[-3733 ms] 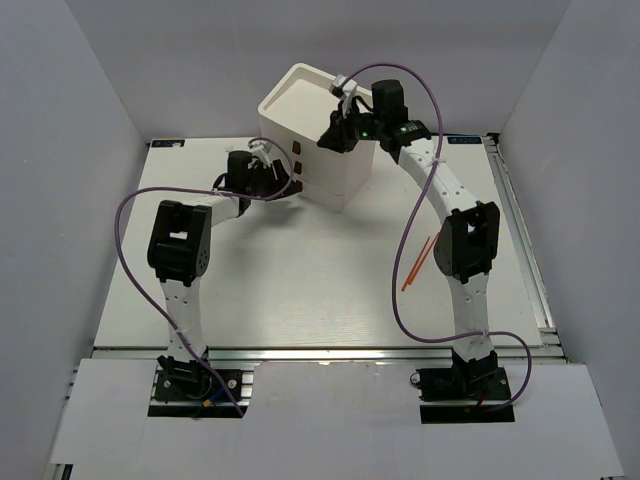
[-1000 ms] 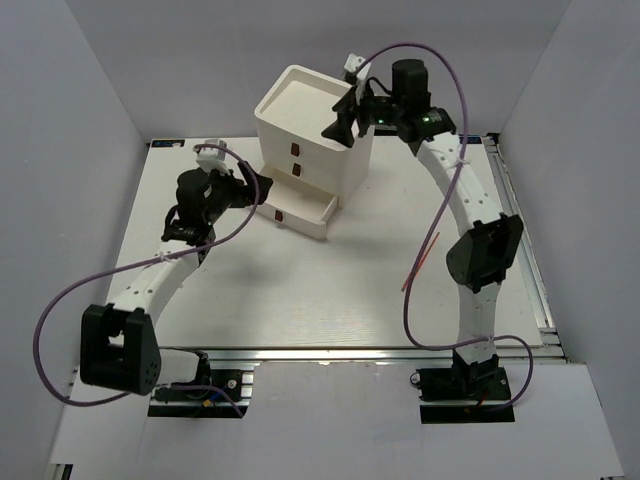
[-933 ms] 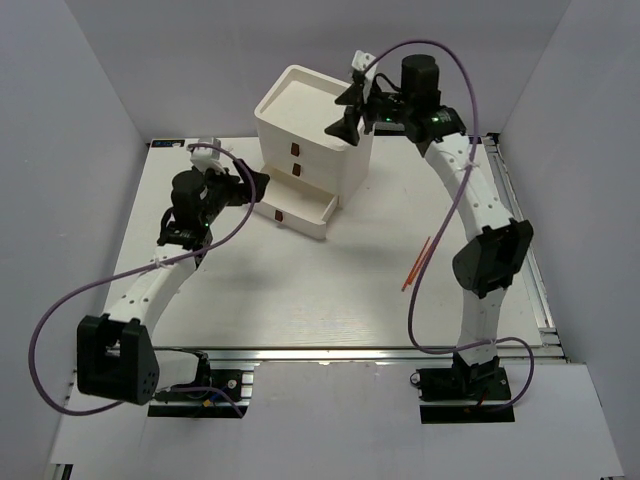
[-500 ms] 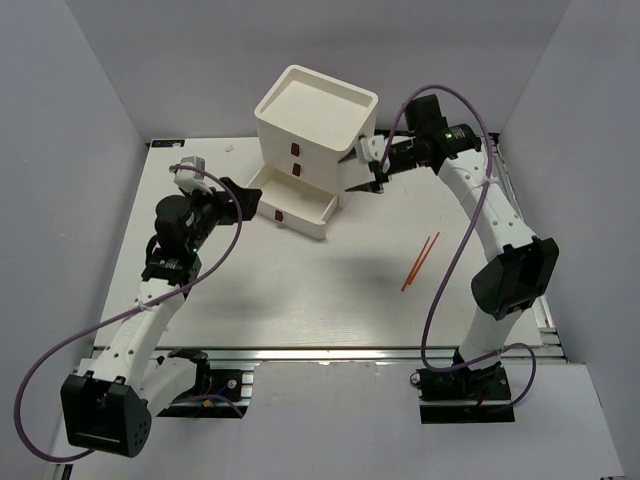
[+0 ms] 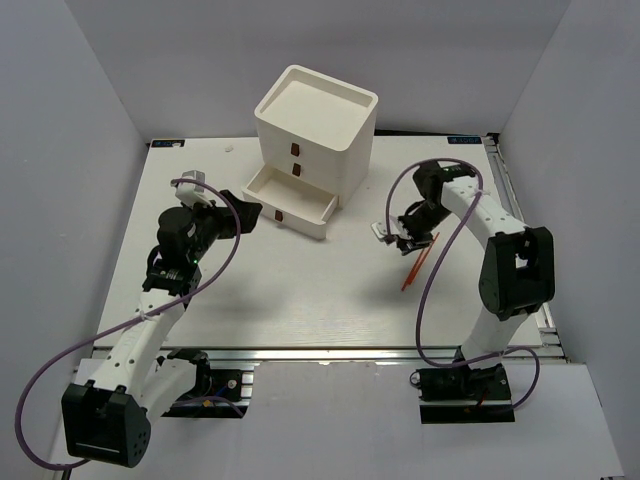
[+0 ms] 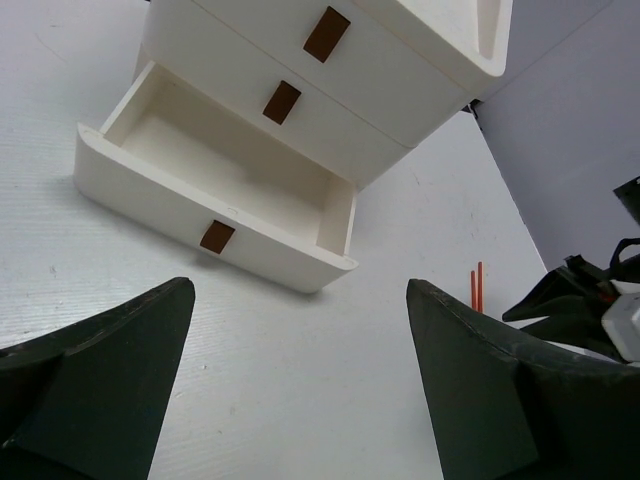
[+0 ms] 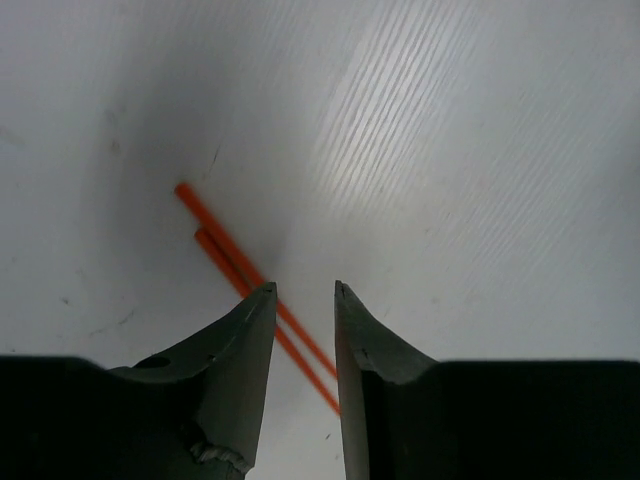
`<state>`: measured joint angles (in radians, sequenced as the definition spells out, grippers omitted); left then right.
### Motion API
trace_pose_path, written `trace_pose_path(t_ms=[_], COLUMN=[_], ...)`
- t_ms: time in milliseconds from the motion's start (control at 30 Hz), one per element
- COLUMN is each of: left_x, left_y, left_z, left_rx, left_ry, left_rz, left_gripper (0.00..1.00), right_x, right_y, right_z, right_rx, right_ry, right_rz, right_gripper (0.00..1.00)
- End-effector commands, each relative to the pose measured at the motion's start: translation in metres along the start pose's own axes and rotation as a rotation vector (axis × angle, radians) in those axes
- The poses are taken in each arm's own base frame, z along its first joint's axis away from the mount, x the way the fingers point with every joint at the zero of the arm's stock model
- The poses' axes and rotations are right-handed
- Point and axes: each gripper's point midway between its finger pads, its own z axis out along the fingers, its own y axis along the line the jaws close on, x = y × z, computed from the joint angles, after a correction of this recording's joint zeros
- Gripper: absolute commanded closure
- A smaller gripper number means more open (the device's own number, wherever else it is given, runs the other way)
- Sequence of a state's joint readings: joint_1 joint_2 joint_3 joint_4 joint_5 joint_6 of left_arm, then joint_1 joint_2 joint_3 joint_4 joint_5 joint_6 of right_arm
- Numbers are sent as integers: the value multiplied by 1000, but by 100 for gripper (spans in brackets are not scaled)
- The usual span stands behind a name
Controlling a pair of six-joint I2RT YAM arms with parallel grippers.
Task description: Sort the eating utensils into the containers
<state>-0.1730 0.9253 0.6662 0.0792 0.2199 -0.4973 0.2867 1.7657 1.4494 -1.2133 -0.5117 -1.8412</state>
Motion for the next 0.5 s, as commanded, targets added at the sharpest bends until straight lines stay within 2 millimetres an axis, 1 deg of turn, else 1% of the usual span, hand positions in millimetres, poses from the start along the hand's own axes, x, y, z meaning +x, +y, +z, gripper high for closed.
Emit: trace_pose_path(t_ms=[0,33,67,167,267,467], left_x=[-3,-2,-2,1,5,8], left_y=[-3,-3,-3,-4,-3,-1], left_z=[-1,-1,-1,-1,-2,-4], left_rx=[15,17,18,26,26,17], left_ry=[-9,-6,-8,-8,-5,-5], left_rz=[-3,-8,-11,-28,-47,-70], left_gripper=[2,2,2,2,2,2], right_x=[42,51,58,74,83,97], right_y=[7,3,4,-4,-9,-3], right_z=[-10,-9,-8,-2,4,14], right_rx=[10,21,10,0,-8,-60], right_ry=[157,179,205,238,251,280], right_rz=[-50,-63,-70,-79,-80,-112], right_gripper=[63,62,62,62,63,64])
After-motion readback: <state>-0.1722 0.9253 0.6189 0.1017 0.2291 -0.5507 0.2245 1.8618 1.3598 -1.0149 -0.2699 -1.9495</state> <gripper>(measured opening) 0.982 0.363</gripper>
